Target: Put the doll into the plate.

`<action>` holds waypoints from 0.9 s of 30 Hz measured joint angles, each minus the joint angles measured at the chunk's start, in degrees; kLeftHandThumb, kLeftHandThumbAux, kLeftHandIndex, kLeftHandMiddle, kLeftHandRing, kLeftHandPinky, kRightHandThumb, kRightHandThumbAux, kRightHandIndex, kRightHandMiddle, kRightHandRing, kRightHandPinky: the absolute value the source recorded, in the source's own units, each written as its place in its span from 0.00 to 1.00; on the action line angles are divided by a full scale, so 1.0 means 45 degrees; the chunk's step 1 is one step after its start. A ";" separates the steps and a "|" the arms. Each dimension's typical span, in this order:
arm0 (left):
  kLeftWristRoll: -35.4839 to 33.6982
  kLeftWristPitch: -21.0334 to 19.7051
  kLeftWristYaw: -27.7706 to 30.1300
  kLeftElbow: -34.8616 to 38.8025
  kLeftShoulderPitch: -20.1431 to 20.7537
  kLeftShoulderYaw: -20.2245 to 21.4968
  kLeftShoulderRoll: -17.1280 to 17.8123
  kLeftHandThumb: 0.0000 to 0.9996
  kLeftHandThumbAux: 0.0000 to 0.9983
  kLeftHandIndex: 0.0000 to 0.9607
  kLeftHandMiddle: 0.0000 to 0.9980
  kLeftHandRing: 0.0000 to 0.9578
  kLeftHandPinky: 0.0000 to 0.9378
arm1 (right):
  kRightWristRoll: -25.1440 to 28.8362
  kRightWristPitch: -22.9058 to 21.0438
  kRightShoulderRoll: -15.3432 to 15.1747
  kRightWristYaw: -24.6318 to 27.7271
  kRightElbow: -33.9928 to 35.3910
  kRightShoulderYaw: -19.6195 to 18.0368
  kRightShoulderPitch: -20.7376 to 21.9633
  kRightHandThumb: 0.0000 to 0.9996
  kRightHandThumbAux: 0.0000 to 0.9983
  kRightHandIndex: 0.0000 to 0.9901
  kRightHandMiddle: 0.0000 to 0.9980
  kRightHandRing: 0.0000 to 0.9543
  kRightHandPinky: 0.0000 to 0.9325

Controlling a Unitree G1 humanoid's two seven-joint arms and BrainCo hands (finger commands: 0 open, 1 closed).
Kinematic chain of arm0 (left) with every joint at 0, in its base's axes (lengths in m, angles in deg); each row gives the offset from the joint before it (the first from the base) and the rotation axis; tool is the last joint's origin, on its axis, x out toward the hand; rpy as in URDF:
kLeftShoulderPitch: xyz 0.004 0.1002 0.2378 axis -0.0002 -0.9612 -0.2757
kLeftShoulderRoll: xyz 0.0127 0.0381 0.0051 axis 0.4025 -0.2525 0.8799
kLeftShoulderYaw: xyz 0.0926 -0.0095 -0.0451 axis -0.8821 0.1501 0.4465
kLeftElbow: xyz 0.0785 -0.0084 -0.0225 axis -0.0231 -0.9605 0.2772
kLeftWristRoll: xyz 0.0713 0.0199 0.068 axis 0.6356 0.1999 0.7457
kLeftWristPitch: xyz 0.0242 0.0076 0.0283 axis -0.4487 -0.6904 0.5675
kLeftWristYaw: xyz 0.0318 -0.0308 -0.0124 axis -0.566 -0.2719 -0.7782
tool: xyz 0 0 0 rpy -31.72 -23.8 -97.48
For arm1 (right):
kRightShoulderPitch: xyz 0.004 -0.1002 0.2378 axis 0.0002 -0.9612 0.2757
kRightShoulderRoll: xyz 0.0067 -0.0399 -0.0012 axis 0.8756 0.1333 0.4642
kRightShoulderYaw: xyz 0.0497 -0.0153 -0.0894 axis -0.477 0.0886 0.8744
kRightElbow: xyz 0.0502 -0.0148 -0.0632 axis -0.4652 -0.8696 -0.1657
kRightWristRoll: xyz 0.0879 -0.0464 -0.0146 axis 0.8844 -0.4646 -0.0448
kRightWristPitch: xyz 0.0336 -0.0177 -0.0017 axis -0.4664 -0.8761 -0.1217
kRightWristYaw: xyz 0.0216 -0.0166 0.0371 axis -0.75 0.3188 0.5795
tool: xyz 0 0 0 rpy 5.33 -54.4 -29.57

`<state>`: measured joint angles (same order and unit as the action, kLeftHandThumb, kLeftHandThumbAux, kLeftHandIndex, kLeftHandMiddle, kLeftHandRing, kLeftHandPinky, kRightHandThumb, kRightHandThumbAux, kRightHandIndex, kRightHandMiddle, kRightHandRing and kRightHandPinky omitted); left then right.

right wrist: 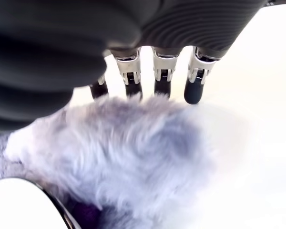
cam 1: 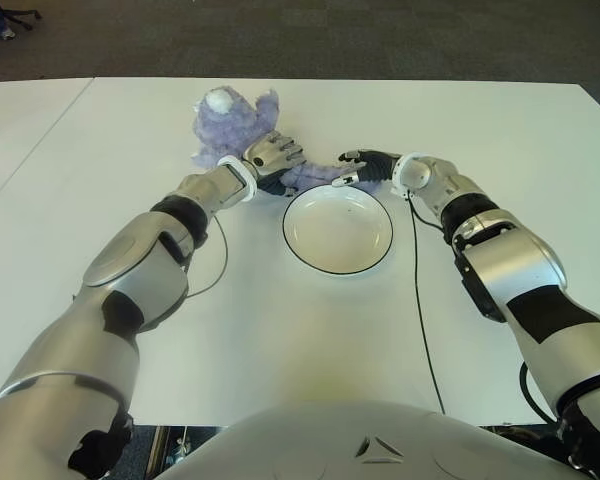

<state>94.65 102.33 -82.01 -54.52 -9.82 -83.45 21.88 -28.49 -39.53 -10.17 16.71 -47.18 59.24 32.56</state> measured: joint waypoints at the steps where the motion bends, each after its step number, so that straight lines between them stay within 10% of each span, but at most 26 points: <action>1: -0.0001 0.0004 0.0010 -0.0063 0.0035 0.0002 -0.0012 0.33 0.17 0.00 0.00 0.00 0.00 | 0.0080 0.0001 -0.0091 0.0218 0.0004 -0.0095 0.0042 0.06 0.33 0.00 0.00 0.00 0.00; 11: -0.0399 0.0186 0.0027 -0.1005 0.0232 0.0466 0.0058 0.35 0.19 0.00 0.00 0.00 0.00 | 0.1239 0.0177 -0.1079 0.2430 0.0189 -0.1246 0.0601 0.09 0.31 0.00 0.00 0.00 0.00; 25: -0.0536 -0.0496 0.0142 -0.2130 0.0274 0.0595 0.0131 0.35 0.20 0.00 0.00 0.00 0.00 | 0.1401 0.0406 -0.1393 0.1557 0.0226 -0.1744 0.0666 0.08 0.30 0.00 0.00 0.00 0.00; 27: -0.0538 -0.0511 0.0170 -0.2148 0.0282 0.0595 0.0133 0.37 0.24 0.00 0.00 0.02 0.15 | 0.1472 0.0442 -0.1400 0.1414 0.0225 -0.1830 0.0658 0.08 0.30 0.00 0.00 0.00 0.00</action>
<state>92.23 100.03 -81.25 -64.18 -8.56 -80.77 22.47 -21.86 -37.54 -16.47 23.07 -46.17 51.01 35.52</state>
